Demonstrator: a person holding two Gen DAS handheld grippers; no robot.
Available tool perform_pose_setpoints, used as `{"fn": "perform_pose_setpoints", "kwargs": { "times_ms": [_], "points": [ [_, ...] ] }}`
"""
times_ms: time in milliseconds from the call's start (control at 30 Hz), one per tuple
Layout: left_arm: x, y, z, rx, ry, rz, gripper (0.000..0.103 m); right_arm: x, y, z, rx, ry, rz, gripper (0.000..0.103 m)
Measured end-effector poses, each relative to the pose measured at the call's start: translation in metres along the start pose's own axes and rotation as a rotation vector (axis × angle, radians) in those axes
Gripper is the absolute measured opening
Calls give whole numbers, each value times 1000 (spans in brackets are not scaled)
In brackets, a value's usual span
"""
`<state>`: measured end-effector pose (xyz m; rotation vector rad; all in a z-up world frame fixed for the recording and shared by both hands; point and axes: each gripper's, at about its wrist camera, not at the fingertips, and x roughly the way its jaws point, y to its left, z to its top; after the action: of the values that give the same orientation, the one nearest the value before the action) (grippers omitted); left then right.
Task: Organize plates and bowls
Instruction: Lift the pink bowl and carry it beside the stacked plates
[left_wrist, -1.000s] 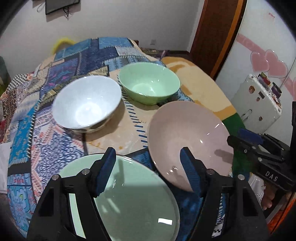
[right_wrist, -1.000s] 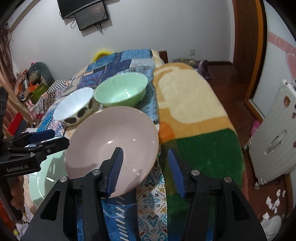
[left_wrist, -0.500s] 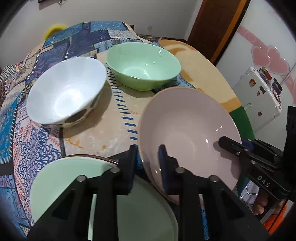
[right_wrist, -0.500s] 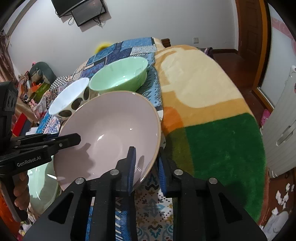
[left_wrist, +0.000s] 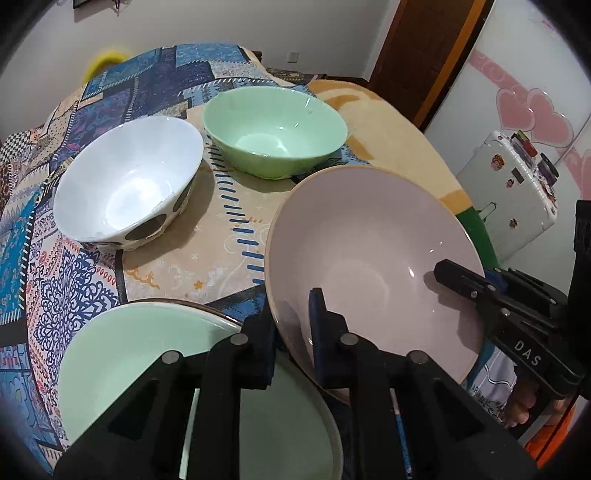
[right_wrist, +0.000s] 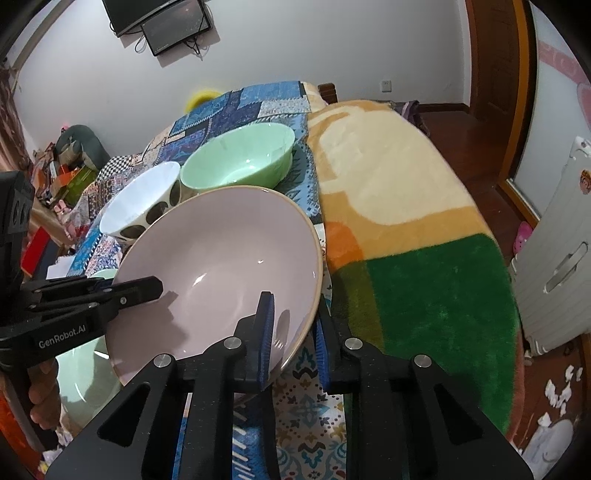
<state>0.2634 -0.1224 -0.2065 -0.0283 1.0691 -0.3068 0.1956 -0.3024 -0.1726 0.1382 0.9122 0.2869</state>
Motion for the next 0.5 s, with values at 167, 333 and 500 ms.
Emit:
{"fn": "perform_pose_setpoints", "kwargs": {
  "times_ms": [167,333,500],
  "points": [
    [-20,-4,-2,-2,-36,-16,15,-17,7,3,-12,-32,-11,18],
    [-48,-3,-5,-4,-81,-20,15,-33,20,6,-35,-65,-12,18],
    [-75,7,-12,-18,-114,-12,15,-41,40,10,-64,-89,-1,18]
  ]
}}
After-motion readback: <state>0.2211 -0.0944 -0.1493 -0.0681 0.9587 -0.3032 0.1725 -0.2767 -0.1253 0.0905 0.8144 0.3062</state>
